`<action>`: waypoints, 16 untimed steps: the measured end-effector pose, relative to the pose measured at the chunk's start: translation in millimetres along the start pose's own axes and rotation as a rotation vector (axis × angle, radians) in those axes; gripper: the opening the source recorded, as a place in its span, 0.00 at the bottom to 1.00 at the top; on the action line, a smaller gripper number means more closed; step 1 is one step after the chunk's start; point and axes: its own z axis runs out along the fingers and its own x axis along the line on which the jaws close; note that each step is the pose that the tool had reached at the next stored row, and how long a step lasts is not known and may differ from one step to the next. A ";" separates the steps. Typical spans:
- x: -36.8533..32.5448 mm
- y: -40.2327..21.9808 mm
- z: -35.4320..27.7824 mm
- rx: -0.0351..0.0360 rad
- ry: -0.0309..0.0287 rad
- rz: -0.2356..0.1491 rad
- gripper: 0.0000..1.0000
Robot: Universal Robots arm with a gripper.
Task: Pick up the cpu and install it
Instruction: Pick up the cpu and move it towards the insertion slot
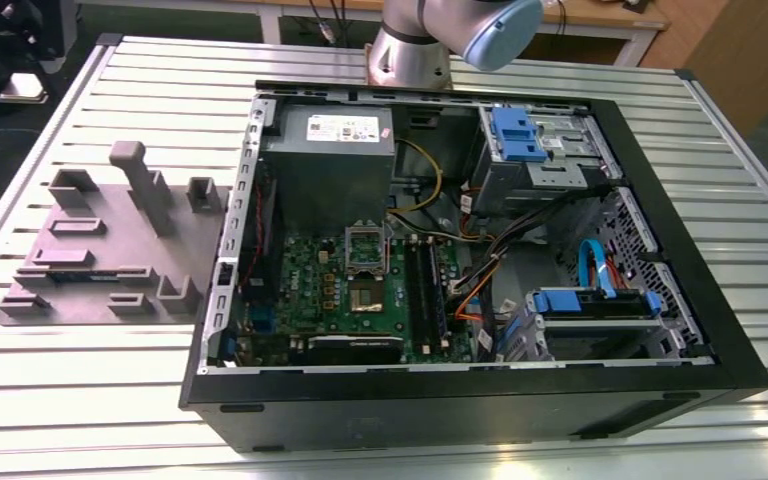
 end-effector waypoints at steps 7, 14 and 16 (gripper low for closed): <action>-1.4 0.0 0.0 0.0000 0.0000 0.000 0.47; -3.2 0.1 -0.1 0.0001 0.0001 0.000 0.47; -3.7 0.1 -0.1 0.0000 0.0001 0.000 0.47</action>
